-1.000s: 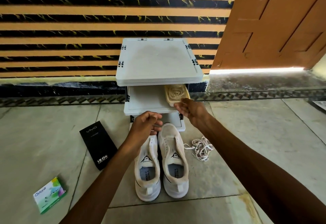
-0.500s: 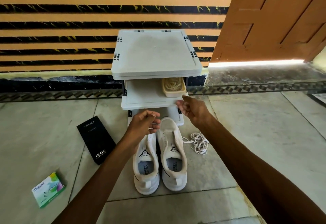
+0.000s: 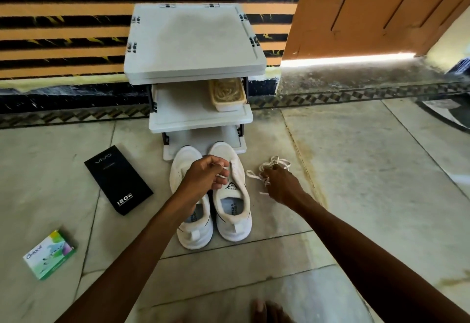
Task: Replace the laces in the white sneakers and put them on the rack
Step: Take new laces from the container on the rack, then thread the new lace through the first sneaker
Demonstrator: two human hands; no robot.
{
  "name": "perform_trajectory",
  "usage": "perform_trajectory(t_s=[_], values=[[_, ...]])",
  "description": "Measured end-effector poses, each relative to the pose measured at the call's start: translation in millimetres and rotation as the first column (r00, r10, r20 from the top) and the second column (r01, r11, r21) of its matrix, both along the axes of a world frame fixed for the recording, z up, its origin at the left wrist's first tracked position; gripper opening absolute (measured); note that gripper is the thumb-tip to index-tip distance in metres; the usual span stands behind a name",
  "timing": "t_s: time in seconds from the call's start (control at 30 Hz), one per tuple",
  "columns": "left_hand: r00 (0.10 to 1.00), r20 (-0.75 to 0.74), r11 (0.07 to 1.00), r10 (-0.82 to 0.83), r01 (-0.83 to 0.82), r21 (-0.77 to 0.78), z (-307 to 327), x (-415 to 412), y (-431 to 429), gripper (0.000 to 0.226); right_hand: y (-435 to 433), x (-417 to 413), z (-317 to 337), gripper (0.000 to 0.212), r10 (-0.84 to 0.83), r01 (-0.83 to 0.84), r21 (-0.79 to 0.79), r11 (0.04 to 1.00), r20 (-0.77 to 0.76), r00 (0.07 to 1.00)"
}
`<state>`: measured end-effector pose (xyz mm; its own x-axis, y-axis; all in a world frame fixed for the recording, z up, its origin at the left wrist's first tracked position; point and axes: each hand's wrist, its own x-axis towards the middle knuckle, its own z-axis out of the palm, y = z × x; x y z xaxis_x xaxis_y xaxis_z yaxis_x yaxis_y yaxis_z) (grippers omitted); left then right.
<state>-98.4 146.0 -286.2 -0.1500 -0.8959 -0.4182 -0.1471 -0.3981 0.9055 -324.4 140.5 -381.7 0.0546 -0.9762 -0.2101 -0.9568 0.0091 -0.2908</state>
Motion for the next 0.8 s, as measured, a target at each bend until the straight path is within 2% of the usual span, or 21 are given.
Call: perform_trajectory(t_s=[0.1, 0.2, 0.33, 0.4, 0.43, 0.5, 0.6, 0.63, 0.8], values=[[1.000, 0.005, 1.000, -0.009, 0.009, -0.013, -2, -2, 5, 0.020, 12, -5, -1, 0.026, -0.002, 0.002, -0.008, 1.000, -0.053, 0.999], [1.000, 0.003, 0.999, -0.023, 0.023, -0.028, -4, -6, 9, 0.020, 23, -14, -2, 0.016, -0.119, 0.119, -0.020, 0.993, 0.008, 0.993], [0.999, 0.005, 0.998, -0.047, 0.047, -0.036, -4, -12, 12, 0.020, 31, -28, 4, 0.016, -0.209, 0.222, -0.089, 0.971, 0.128, 0.969], [0.999, -0.006, 0.998, -0.052, 0.052, -0.036, -5, -16, 12, 0.021, 35, -30, 9, 0.026, -0.206, 0.226, -0.138, 0.964, 0.149, 0.967], [0.998, -0.009, 0.998, -0.054, 0.054, -0.032, -5, -16, 13, 0.021, 36, -29, 10, 0.024, -0.194, 0.218, -0.165, 0.962, 0.153, 0.969], [0.998, -0.012, 0.998, -0.056, 0.055, -0.022, -6, -18, 13, 0.021, 37, -27, 12, 0.012, -0.105, 0.125, -0.163, 0.979, 0.125, 0.987], [0.998, 0.001, 0.998, -0.059, 0.059, -0.022, -7, -18, 14, 0.022, 41, -24, 14, 0.013, 0.115, -0.116, 0.091, 0.989, 0.011, 0.993], [0.998, 0.007, 0.998, -0.060, 0.060, -0.023, -8, -18, 15, 0.023, 44, -23, 13, 0.015, 0.171, -0.164, 0.124, 0.979, -0.050, 0.984], [0.997, 0.022, 0.997, -0.073, 0.074, -0.028, -10, -19, 15, 0.023, 49, -12, 11, 0.020, 0.291, -0.295, 0.025, 0.955, -0.267, 0.919]])
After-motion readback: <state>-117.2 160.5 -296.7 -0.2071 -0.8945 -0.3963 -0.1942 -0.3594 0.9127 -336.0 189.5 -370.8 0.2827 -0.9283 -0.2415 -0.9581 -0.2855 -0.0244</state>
